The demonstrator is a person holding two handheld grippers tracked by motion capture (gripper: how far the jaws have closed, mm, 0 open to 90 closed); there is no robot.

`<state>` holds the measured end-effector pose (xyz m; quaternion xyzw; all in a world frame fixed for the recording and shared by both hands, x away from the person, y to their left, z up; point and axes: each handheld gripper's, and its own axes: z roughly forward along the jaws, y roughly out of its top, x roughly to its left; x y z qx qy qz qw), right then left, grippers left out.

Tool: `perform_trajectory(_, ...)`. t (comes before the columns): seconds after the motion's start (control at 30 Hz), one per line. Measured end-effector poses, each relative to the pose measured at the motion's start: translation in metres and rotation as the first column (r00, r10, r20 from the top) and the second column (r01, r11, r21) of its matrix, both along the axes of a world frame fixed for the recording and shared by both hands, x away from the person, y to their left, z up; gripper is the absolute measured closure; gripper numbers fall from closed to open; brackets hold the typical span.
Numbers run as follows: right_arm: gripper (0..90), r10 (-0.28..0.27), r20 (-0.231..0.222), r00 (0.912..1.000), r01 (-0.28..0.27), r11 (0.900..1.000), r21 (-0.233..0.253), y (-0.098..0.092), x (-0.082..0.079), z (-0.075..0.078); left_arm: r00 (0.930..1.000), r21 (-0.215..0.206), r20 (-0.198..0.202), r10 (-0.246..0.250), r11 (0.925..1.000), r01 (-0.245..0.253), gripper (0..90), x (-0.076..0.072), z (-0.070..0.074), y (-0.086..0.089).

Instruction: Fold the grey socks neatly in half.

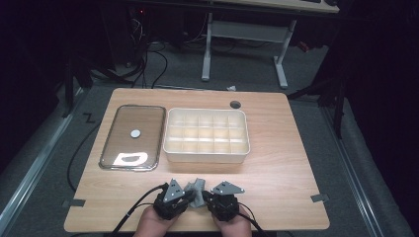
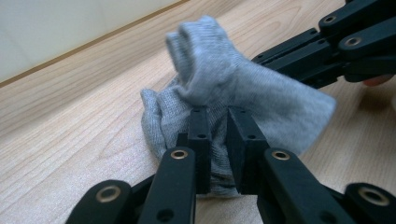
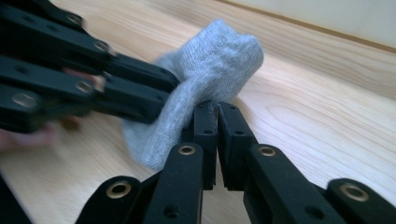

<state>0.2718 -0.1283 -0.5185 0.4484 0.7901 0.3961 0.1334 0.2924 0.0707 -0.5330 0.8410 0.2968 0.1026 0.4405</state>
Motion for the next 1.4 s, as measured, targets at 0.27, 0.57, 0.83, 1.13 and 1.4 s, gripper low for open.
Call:
perform_trajectory(0.27,90.0,0.024,0.021,0.9995,-0.023,0.999,-0.023,0.014,0.002,0.008,0.9999,-0.003,-0.004,0.009,1.0,-0.009,79.2,0.0,0.0,0.001)
perform_trajectory(0.57,87.8,-0.024,0.033,0.9992,0.026,0.999,-0.033,0.004,0.005,0.004,0.9978,-0.145,0.065,0.014,0.9895,-0.005,65.4,-0.002,0.017,0.021)
perform_trajectory(0.83,85.8,-0.019,0.039,0.9991,0.02,0.999,-0.026,0.001,0.002,0.004,0.9948,0.034,0.009,0.102,0.9942,-0.102,77.0,0.018,0.009,0.04)
perform_trajectory(1.13,85.9,0.005,0.04,0.9992,-0.005,1.0,-0.015,0.007,0.001,0.009,0.9987,0.074,-0.025,0.045,0.9963,-0.043,79.4,0.012,0.004,0.027)
perform_trajectory(1.4,86.0,0.019,0.035,0.9992,-0.018,1.0,-0.016,0.012,-0.002,0.009,0.9992,0.069,-0.023,0.032,0.9972,-0.03,80.6,0.008,0.004,0.019)
